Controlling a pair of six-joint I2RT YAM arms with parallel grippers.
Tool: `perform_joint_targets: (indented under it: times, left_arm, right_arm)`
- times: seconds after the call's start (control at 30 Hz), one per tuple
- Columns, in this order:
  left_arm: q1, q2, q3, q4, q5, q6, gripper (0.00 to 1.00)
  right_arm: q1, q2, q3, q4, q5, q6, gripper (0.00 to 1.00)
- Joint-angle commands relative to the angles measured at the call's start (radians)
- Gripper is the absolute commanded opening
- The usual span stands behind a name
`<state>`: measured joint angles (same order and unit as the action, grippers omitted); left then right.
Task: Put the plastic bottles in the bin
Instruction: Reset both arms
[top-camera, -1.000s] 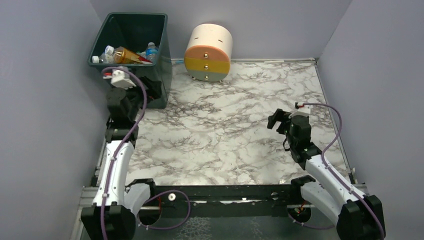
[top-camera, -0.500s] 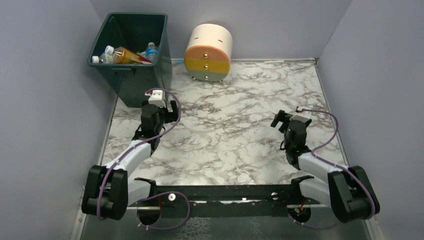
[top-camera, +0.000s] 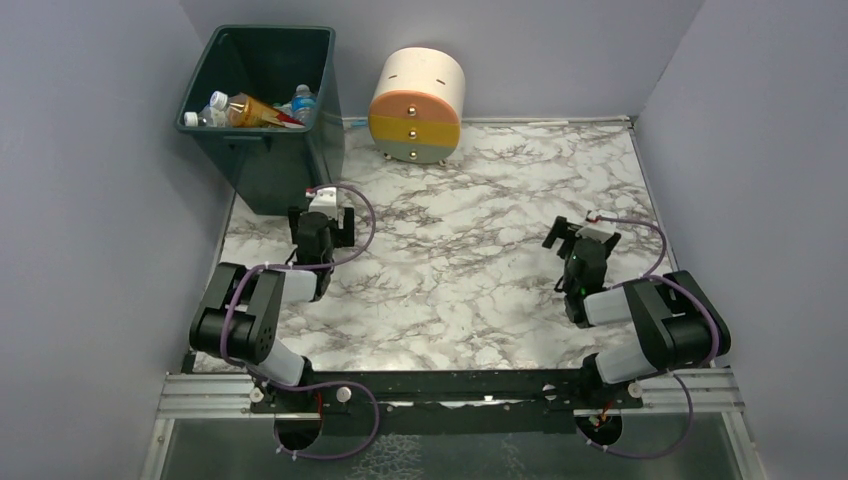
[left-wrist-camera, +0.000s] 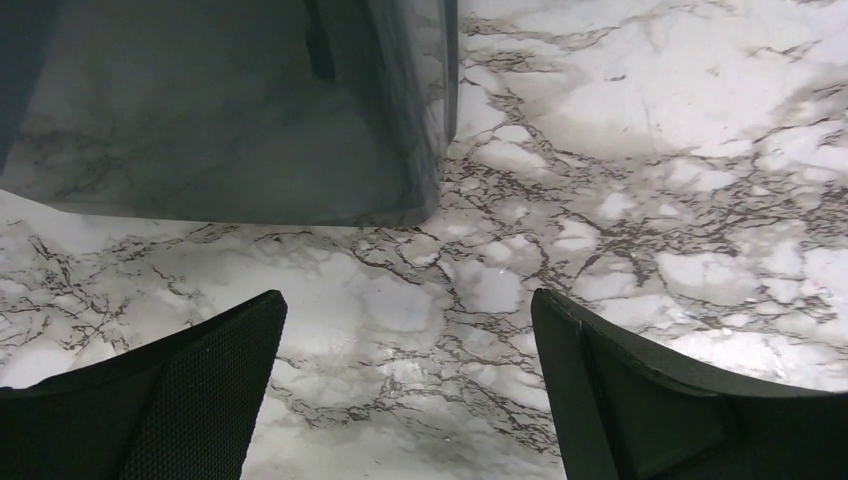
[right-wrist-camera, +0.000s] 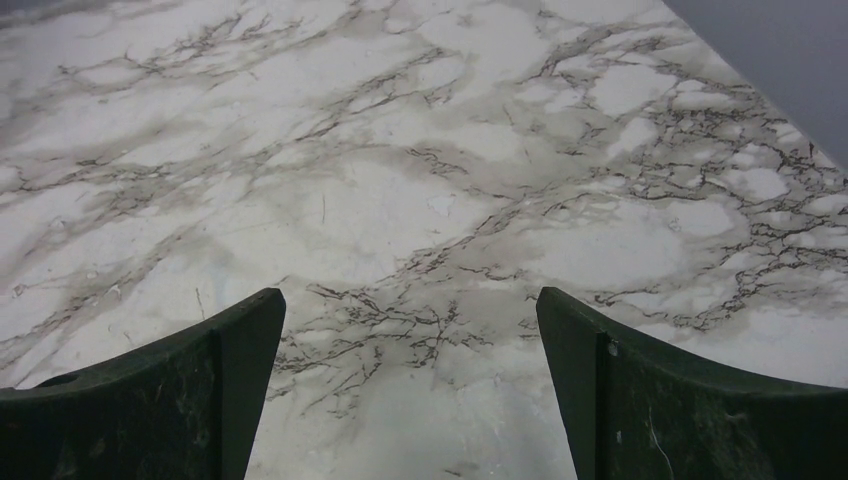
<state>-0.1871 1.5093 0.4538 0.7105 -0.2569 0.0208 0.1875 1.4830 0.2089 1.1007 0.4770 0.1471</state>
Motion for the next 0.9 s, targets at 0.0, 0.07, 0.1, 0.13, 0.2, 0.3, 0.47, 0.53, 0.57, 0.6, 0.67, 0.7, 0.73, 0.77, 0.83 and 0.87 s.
perform_joint_targets:
  times: [0.0, 0.07, 0.1, 0.13, 0.2, 0.3, 0.47, 0.53, 0.57, 0.6, 0.67, 0.7, 0.73, 0.77, 0.83, 0.87]
  left_arm:
    - [0.015, 0.045, -0.037, 0.176, -0.043, 0.045, 0.99]
    - [0.032, 0.041, -0.051, 0.203, -0.044, 0.046, 0.99]
    - [0.049, 0.036, -0.062, 0.224, -0.033, 0.036, 0.99]
    - [0.065, 0.033, -0.075, 0.247, -0.01, 0.033, 0.99]
    - [0.085, 0.052, -0.118, 0.353, 0.025, 0.033, 0.99]
    - [0.114, 0.083, -0.17, 0.498, 0.053, 0.017, 0.99]
    - [0.114, 0.088, -0.167, 0.483, 0.113, 0.033, 0.99]
    - [0.114, 0.093, -0.183, 0.515, 0.133, 0.039, 0.99]
    - [0.114, 0.1, -0.189, 0.529, 0.15, 0.047, 0.99]
    - [0.114, 0.111, -0.195, 0.546, 0.176, 0.061, 0.99]
    - [0.114, 0.128, -0.221, 0.615, 0.191, 0.072, 0.99]
    - [0.114, 0.118, -0.225, 0.607, 0.183, 0.066, 0.99]
    - [0.113, 0.121, -0.23, 0.62, 0.176, 0.065, 0.99]
    - [0.114, 0.129, -0.23, 0.639, 0.176, 0.066, 0.99]
    - [0.113, 0.124, -0.22, 0.607, 0.163, 0.062, 0.99]
    - [0.113, 0.13, -0.203, 0.587, 0.145, 0.055, 0.99]
  right_arm:
    - [-0.01, -0.004, -0.014, 0.128, -0.033, -0.03, 0.99]
    - [-0.012, 0.001, -0.025, 0.159, -0.038, -0.035, 0.99]
    - [-0.011, 0.0, -0.027, 0.162, -0.05, -0.042, 0.99]
    - [-0.011, -0.003, -0.03, 0.164, -0.069, -0.053, 0.99]
    - [-0.013, -0.001, -0.04, 0.186, -0.1, -0.064, 0.99]
    - [-0.013, 0.007, -0.035, 0.188, -0.104, -0.066, 0.99]
    - [-0.011, 0.022, -0.073, 0.272, -0.239, -0.125, 0.99]
    - [-0.012, 0.036, -0.079, 0.311, -0.27, -0.139, 0.99]
    - [-0.013, 0.044, -0.075, 0.311, -0.289, -0.146, 0.99]
    - [-0.012, 0.053, -0.067, 0.299, -0.308, -0.149, 0.99]
    - [-0.012, 0.094, -0.053, 0.308, -0.347, -0.164, 0.99]
    - [-0.012, 0.139, -0.043, 0.372, -0.337, -0.176, 0.99]
    - [-0.011, 0.163, -0.028, 0.354, -0.324, -0.185, 0.99]
    - [-0.012, 0.134, -0.006, 0.24, -0.322, -0.166, 0.99]
    - [-0.016, 0.147, 0.022, 0.227, -0.32, -0.16, 0.99]
    - [-0.017, 0.158, 0.022, 0.254, -0.32, -0.174, 0.99]
